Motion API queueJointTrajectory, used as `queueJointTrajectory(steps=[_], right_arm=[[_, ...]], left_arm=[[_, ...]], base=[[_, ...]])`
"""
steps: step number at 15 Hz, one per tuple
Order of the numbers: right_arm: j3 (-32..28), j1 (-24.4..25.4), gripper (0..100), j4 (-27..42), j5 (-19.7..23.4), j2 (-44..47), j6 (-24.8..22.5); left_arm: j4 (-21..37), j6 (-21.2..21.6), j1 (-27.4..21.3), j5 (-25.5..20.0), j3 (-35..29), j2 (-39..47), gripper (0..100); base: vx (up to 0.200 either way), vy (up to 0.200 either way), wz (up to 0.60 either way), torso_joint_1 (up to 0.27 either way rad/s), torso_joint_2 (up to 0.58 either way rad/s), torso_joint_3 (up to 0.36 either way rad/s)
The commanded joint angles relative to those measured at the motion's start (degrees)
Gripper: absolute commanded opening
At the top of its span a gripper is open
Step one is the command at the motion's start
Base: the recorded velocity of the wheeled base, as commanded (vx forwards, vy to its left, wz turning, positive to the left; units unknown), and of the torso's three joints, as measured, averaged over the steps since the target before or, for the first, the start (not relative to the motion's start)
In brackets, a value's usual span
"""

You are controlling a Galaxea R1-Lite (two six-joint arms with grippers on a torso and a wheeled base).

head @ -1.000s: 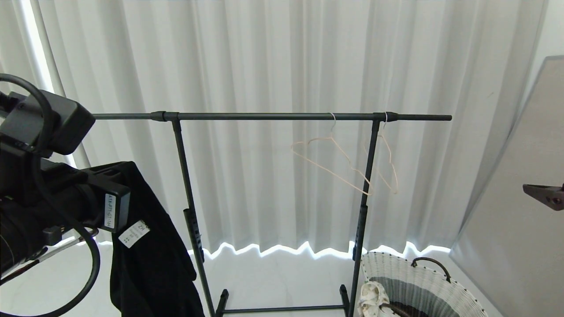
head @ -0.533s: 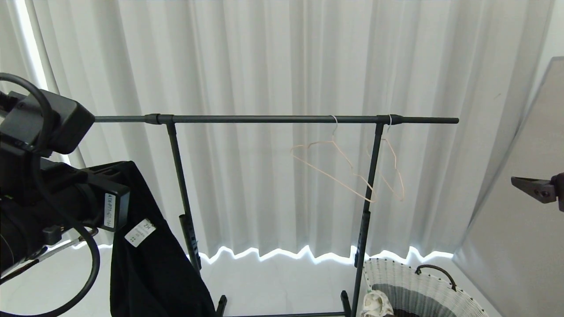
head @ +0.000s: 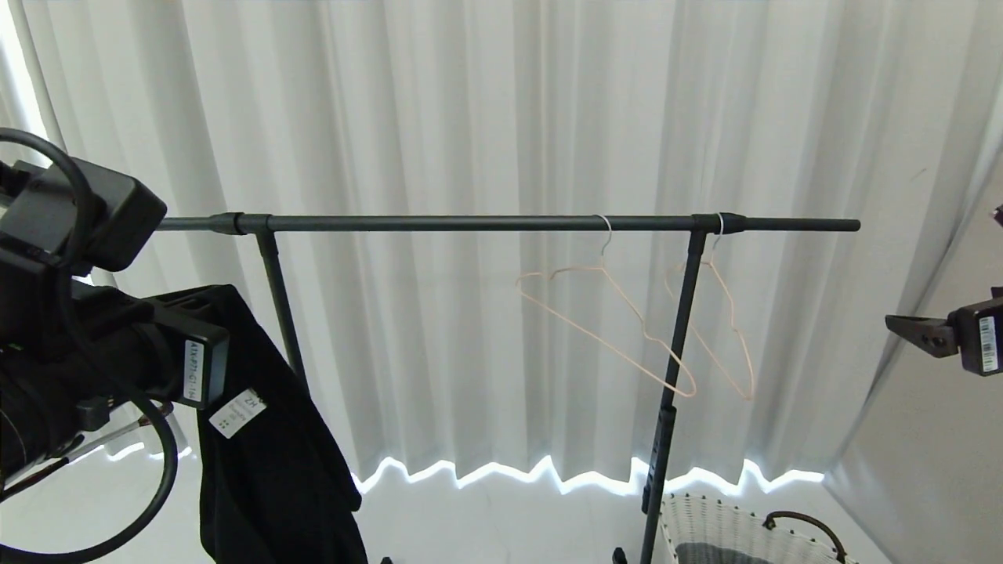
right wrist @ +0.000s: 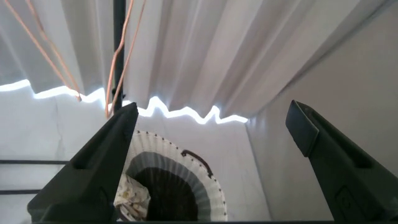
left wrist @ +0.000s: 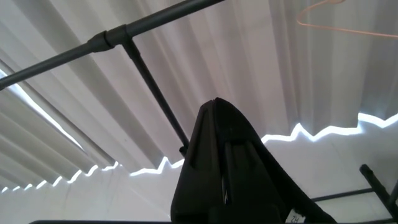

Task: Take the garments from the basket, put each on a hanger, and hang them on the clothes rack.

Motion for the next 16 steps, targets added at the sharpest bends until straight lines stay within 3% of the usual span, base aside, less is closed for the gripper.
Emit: queueJointTrajectory(steps=[1, 3, 6, 11, 16], right_arm=[[-0.06, 0.02, 100, -0.06, -0.01, 3.07, 0.2], [0.02, 0.02, 100, 0.03, 0.08, 4.56, 0.55], [-1.12, 0.54, 100, -1.2, 4.21, 7.9, 4.95], [-1.29, 4.06, 100, -9.9, 4.38, 19.15, 12.42], [-4.46, 6.87, 100, -10.87, 4.47, 26.8, 15.67]], left_arm=[[-0.02, -0.03, 0.57, 0.03, 0.02, 0.6, 0], [-0.02, -0.03, 0.66, 0.03, 0.11, 0.52, 0], [-0.02, -0.12, 1.98, -0.06, 0.2, 0.6, 0], [-0.11, -0.03, 2.24, -0.15, -0.06, 0.08, 0], [-0.11, -0.03, 2.33, 0.03, 0.38, -0.89, 0]], base=[[0.2, 0.0, 0.0, 0.007, 0.0, -0.002], [0.2, 0.0, 0.0, 0.005, 0.0, 0.002], [0.2, 0.0, 0.0, 0.004, 0.01, 0.004], [0.0, 0.0, 0.0, 0.0, 0.0, 0.0], [0.0, 0.0, 0.0, 0.0, 0.0, 0.0]])
